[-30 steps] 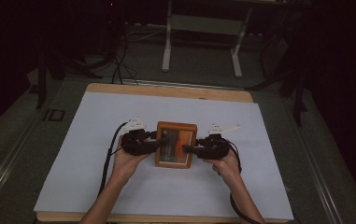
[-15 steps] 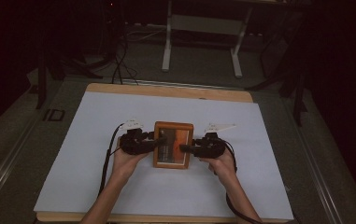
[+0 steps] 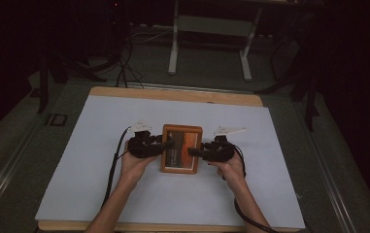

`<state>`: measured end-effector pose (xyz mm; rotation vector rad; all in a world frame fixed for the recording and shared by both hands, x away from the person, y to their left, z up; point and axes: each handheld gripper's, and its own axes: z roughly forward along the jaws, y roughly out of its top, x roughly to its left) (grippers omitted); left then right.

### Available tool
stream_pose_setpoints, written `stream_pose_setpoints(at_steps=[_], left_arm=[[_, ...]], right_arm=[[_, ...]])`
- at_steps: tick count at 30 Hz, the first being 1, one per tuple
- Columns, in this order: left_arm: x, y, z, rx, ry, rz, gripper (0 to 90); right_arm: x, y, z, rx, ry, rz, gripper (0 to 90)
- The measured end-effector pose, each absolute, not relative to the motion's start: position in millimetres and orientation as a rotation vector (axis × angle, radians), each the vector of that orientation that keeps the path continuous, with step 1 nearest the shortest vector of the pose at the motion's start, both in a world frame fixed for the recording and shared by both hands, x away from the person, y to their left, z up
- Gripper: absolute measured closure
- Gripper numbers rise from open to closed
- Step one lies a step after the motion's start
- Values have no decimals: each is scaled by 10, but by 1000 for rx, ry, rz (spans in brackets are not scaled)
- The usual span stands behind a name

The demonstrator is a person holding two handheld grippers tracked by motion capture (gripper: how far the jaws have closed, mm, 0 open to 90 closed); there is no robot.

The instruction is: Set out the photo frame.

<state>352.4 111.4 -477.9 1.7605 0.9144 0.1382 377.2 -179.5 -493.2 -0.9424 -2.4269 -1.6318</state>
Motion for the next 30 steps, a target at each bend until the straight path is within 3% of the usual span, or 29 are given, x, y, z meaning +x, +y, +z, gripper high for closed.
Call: stream_pose_setpoints(at_steps=[21, 30], left_arm=[[3544, 1130, -4824, 1763, 933, 120, 552], [3576, 1113, -4842, 1780, 952, 121, 412]], right_arm=[[3812, -1799, -5014, -922, -2408, -1658, 578], [3781, -1716, -5004, -931, -2488, -1610, 403]])
